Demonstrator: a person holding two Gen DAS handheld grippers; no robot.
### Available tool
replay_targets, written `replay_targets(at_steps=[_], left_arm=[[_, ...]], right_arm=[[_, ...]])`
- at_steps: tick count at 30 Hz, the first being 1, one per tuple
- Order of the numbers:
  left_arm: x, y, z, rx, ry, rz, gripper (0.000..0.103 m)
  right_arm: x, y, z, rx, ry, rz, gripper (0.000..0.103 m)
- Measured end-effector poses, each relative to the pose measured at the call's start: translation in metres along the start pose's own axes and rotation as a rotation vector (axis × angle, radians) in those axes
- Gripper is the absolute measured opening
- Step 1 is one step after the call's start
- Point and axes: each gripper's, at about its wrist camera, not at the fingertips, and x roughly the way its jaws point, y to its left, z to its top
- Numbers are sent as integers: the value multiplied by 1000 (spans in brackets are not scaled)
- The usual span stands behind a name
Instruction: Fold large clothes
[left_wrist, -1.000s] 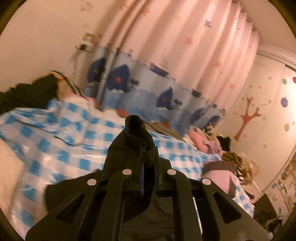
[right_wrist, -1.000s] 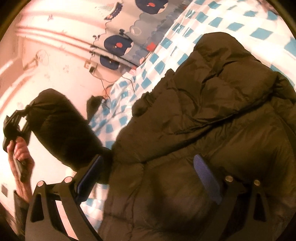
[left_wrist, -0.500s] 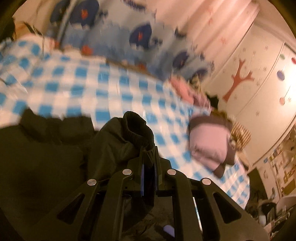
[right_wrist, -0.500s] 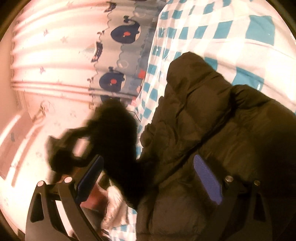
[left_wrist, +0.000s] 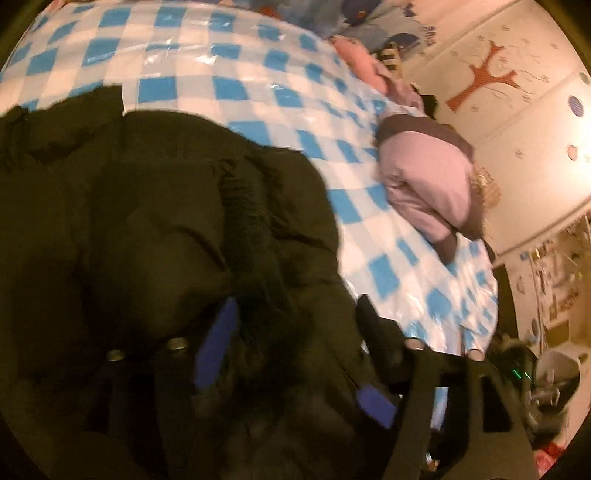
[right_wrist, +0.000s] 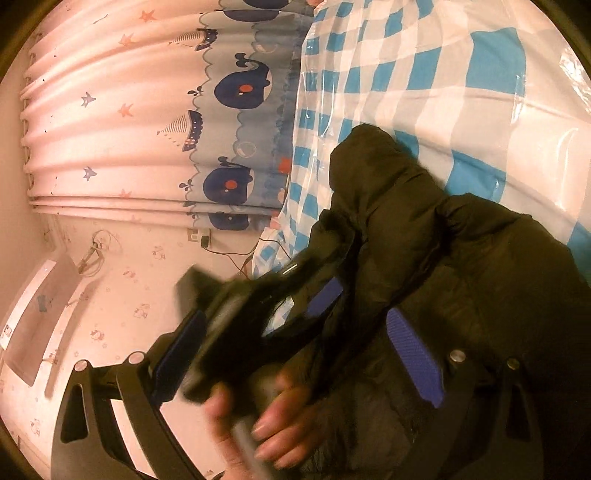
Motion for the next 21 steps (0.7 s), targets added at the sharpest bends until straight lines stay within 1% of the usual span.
replay_targets(at_steps=[2,3,4,6,7,8,9,10,11,12,13,14,16,18,20,21], left_arm=[[-33,0,-12,20,-34,3,80],[-48,2,-15,15,-53,1,84],[-67,9,-22,-11,-82,3,86],[-100,24,-37,-50,-139,18,87],[-119,34,-46,-72,-174,45,87],[-140,46,-59,-92,-218,81,87],[-151,52,-64,-103,-243,109,88],[-168,62,-77,-116,-292,169,88],[-181,70,-89,-124,-331,208,89],[-189,75,-98,-136,-357,227,89],[-199,87,-112,-172,-396,249,90],[-203,95,-119,-197,-413,249,90],[-209,110,-132,-238,-444,246,90],[-209,117,-139,-246,-463,268,90],[-203,118,-136,-236,-441,285,90],[-199,116,-134,-226,-433,291,90]], right_arm=[[0,7,-2,-26,3,26,95],[3,17,-3,-69,3,22,95],[7,26,-2,-118,8,14,95],[19,43,4,-209,26,-1,95],[27,50,7,-254,34,-19,95],[34,53,10,-282,45,-40,95],[50,54,13,-309,81,-89,95],[62,52,15,-322,110,-133,95],[78,48,16,-344,142,-211,95],[86,44,15,-364,159,-250,95],[97,41,14,-386,176,-285,95],[103,40,13,-408,186,-310,95],[122,43,7,-498,210,-362,95],[135,47,-1,-567,238,-384,95],[145,46,-8,-627,263,-409,94],[150,43,-11,-641,275,-409,81]])
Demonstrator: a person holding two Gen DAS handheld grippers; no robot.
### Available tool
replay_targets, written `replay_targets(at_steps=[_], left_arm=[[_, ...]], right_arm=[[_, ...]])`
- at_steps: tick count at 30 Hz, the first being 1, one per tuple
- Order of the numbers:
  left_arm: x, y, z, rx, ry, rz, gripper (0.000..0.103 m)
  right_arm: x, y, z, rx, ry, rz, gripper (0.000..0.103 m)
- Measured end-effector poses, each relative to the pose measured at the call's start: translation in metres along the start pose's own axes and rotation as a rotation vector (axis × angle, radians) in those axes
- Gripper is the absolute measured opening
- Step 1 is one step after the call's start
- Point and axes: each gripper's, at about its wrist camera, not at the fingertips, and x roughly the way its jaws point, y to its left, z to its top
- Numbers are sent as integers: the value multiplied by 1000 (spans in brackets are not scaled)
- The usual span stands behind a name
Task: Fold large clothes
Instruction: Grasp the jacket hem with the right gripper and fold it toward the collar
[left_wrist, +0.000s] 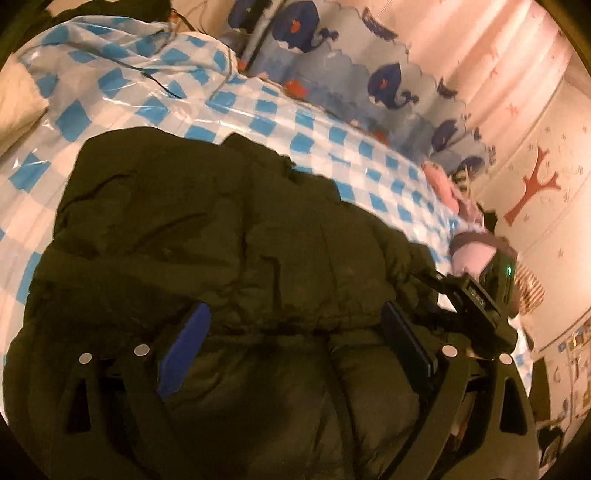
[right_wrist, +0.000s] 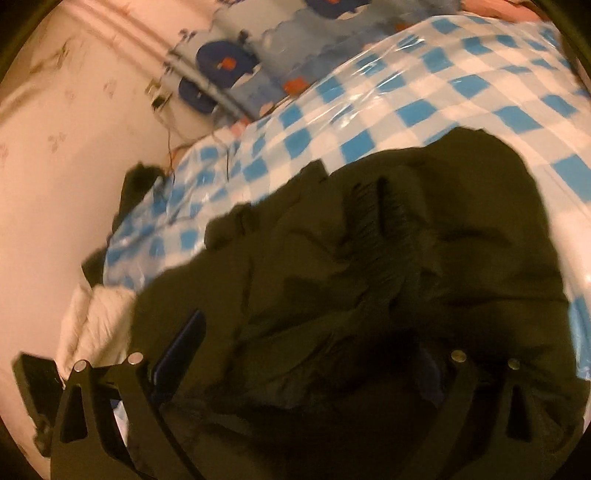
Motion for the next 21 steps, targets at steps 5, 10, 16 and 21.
replay_targets(at_steps=[5,10,16,21], left_arm=[[6,-3,-3,1,-26,29,90],[-1,4,-2,-19,-67,62,90],[7,4,-3,-8,-43,96,90],[17,12,-1,-32,0,120,90]], right_arm=[[0,-2,-6,-3,-31,42,15],[-57,28,0,-82,-242,69,13],[-74,2,-1,-40,-245,-55,13],[-50,-57,-10,185,-102,-75,33]])
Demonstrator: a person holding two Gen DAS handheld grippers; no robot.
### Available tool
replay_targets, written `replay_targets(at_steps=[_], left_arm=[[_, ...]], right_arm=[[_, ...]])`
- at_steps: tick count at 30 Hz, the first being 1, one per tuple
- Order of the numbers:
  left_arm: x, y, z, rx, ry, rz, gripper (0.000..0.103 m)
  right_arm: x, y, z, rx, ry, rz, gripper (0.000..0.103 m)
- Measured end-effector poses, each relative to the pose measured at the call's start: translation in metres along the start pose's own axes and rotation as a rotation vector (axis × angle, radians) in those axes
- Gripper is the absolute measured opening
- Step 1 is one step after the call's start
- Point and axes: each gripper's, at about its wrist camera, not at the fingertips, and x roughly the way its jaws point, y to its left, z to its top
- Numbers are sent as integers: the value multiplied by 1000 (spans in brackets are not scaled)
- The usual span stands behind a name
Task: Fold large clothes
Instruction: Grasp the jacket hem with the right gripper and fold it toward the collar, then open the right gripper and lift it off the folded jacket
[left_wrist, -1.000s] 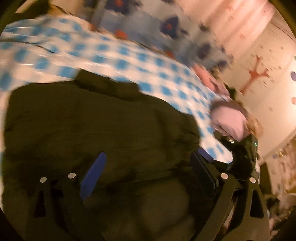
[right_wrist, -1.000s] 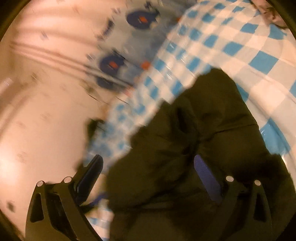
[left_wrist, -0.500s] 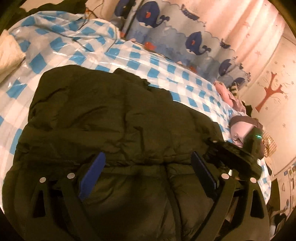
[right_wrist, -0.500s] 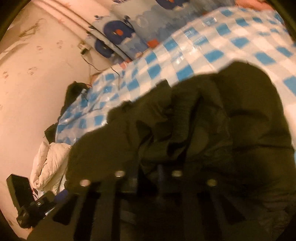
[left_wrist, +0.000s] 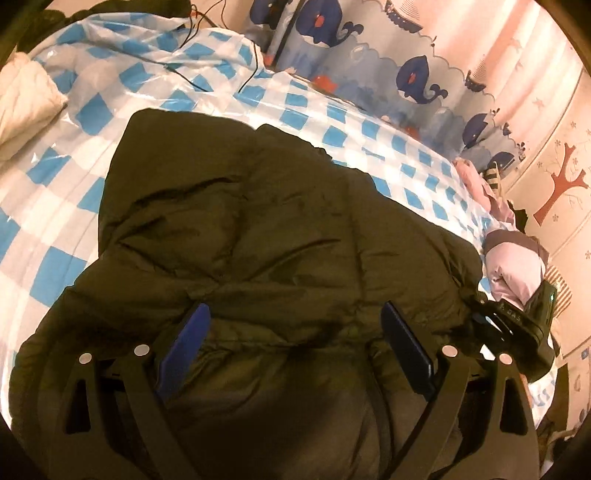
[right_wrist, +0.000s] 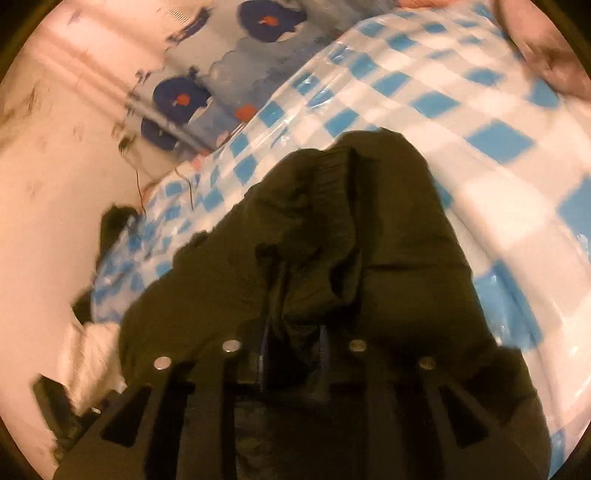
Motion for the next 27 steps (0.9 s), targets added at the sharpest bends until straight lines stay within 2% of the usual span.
replay_targets(at_steps=[3,5,6,8,9,10,12,13,15,17,20,23,26,27], left_arm=[[-6,2,10,1,-44,17,90],[-10,4,19,18,-90,70,90],[-11,5,22,29,-107,93,90],[-10,8,27,53,-120,139,90],[-9,9,29,58,-120,153,90],[-8,10,30,65,-120,169,90],[-4,10,30,89,-111,197,90],[-1,10,30,114,-104,227,90],[4,9,29,142,-91,260,90],[10,9,25,159,-67,291,90],[20,8,19,182,-32,317,90],[24,2,14,220,-30,351,90],[24,-1,12,237,-33,363,90],[24,-1,12,237,-32,365,90]], right_arm=[[-26,6,7,-12,-88,-45,55],[-49,15,10,-49,-213,-81,58],[-61,28,12,-103,-290,-62,65],[-65,56,15,-216,-353,-32,76],[-58,72,17,-276,-349,-20,78],[-41,88,17,-359,-299,-5,78],[-11,97,18,-406,-210,-28,78],[7,94,19,-395,-155,-55,78],[39,67,22,-287,-39,-108,77],[51,36,20,-179,5,-112,70],[50,8,23,-73,28,-87,66],[45,8,22,-71,28,-93,66],[37,19,21,-102,-13,-107,67],[29,25,21,-127,-64,-97,67]])
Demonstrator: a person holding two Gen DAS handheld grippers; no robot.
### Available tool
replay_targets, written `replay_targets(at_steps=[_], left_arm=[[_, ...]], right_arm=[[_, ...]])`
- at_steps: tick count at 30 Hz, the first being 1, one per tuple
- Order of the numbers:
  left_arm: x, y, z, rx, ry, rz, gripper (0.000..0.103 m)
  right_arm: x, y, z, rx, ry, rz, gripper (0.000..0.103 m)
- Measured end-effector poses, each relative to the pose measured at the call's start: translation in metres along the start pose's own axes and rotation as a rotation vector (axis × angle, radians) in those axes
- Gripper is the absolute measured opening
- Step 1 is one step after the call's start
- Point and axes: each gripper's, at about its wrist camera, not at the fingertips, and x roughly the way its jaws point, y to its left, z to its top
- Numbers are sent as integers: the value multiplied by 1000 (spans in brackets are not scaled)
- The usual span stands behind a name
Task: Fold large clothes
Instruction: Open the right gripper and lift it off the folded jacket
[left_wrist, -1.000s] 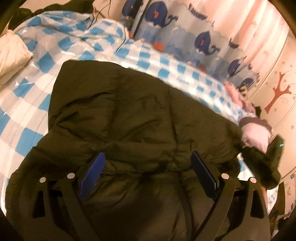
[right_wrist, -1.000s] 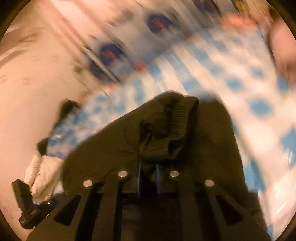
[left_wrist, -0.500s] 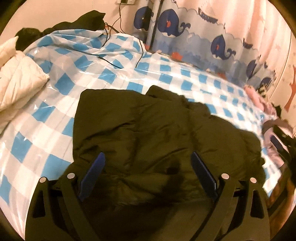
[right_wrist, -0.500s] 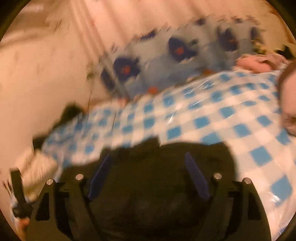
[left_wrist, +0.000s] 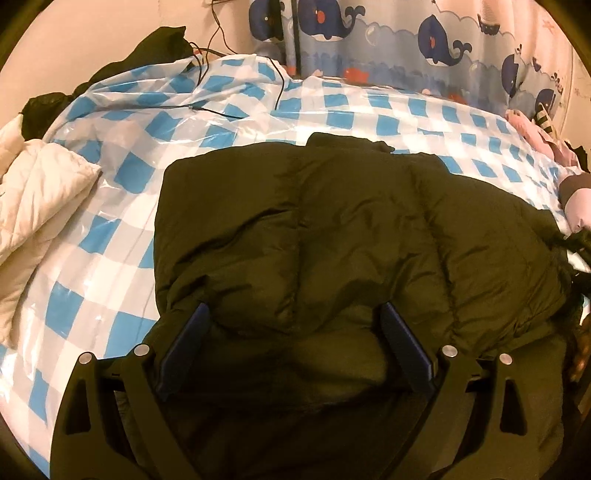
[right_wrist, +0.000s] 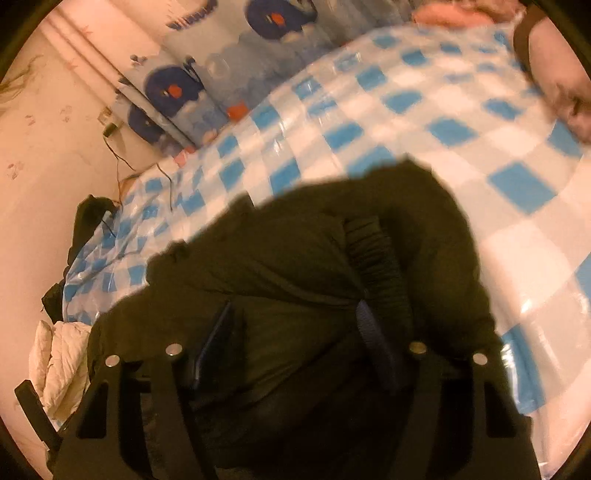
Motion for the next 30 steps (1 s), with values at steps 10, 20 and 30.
replay_targets(at_steps=[10,20,30], left_arm=[[0,1,-1,-3,2,-15,90],[-3,-2,-2,15,-9,10,90],[-6,-3,-2,30,-16,12,90]], right_arm=[[17,-5,-10,-70,66,-111,77],[-20,36,-8,-231,-113,-89,83],[-17,48,7,-268,-99,-136,85]])
